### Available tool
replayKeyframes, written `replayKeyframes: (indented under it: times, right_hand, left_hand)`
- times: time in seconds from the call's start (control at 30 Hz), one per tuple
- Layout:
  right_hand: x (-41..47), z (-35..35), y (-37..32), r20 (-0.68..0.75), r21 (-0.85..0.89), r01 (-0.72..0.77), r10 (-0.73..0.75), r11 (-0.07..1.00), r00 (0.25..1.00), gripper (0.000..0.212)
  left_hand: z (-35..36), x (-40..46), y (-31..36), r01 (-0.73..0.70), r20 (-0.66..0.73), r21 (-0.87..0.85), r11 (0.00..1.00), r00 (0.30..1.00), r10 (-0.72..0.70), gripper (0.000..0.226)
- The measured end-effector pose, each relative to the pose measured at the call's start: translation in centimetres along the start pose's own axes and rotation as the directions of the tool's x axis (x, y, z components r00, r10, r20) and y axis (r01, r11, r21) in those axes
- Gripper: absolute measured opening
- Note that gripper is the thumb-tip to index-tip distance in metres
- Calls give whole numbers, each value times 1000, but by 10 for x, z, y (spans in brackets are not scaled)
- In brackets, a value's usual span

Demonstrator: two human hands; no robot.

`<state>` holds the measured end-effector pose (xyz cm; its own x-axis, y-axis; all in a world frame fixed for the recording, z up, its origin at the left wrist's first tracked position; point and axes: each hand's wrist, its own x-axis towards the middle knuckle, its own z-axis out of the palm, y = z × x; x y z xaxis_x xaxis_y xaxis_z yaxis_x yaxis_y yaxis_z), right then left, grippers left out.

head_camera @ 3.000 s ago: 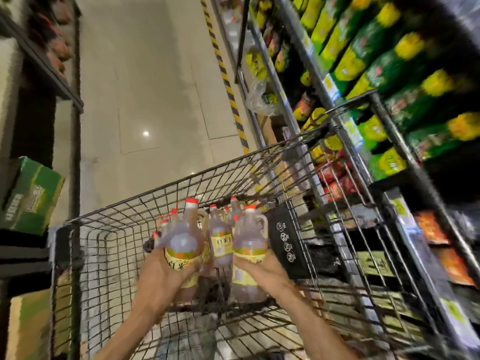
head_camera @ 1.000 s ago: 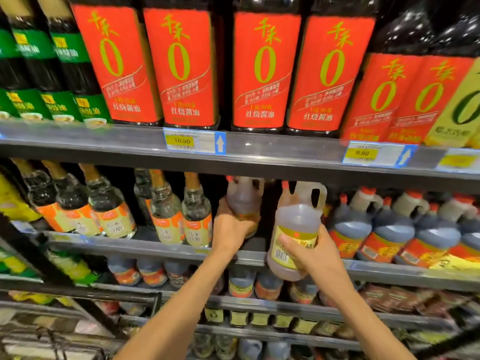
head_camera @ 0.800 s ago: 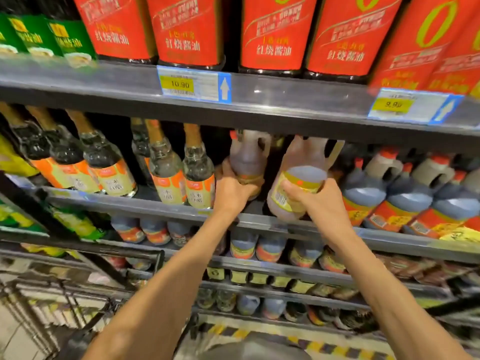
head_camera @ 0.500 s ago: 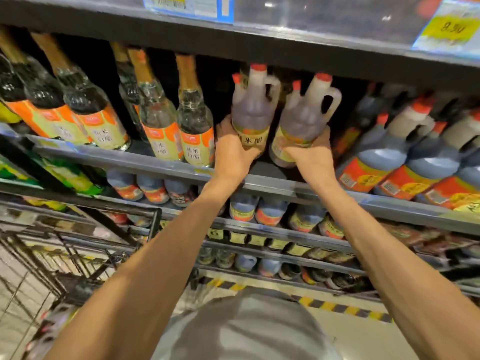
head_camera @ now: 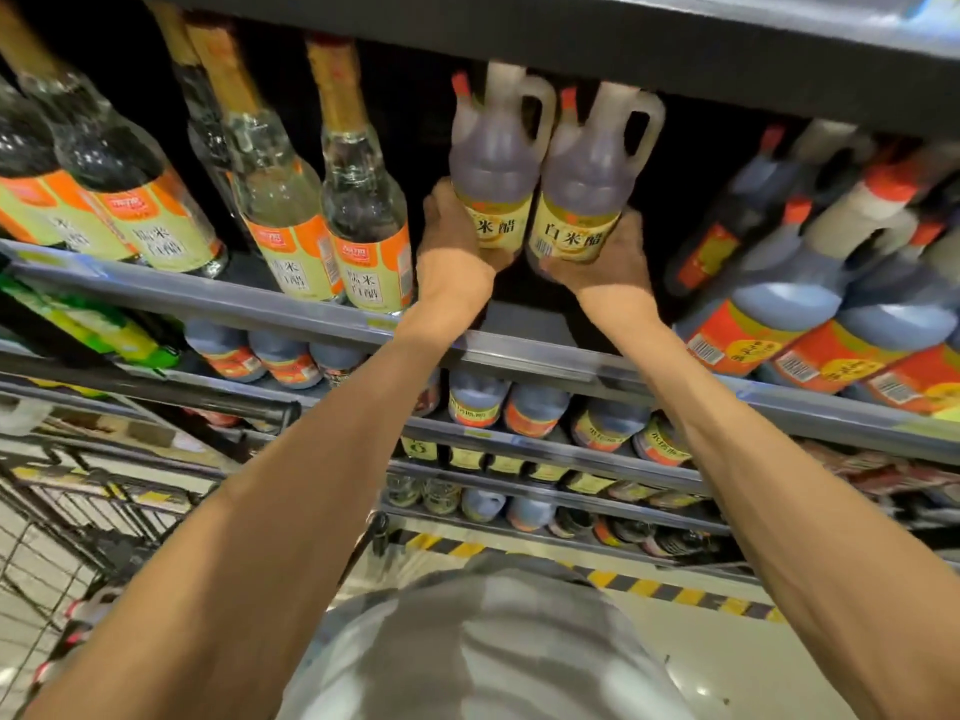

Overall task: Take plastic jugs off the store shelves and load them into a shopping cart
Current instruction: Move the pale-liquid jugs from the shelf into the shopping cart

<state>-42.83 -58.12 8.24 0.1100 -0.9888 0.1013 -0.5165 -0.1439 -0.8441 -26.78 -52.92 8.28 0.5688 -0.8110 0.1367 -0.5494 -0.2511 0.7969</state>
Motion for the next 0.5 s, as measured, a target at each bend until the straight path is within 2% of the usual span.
replayKeyframes:
  times: [0.1, 0.33, 0.5]
  right_hand:
    - [14, 11, 1, -35, -37, 40, -42, 998, 999, 99]
    - [48, 25, 7, -53, -44, 144, -146, 989, 988, 89]
    - [62, 34, 16, -70, -56, 160, -164, 985, 984, 84]
  left_hand:
    - [7, 21, 4, 58, -3, -8, 998, 998, -58, 88]
    - [23, 51, -2, 36, -75, -3, 999, 997, -36, 83]
    - [32, 60, -4, -13, -120, -37, 999, 993, 9, 77]
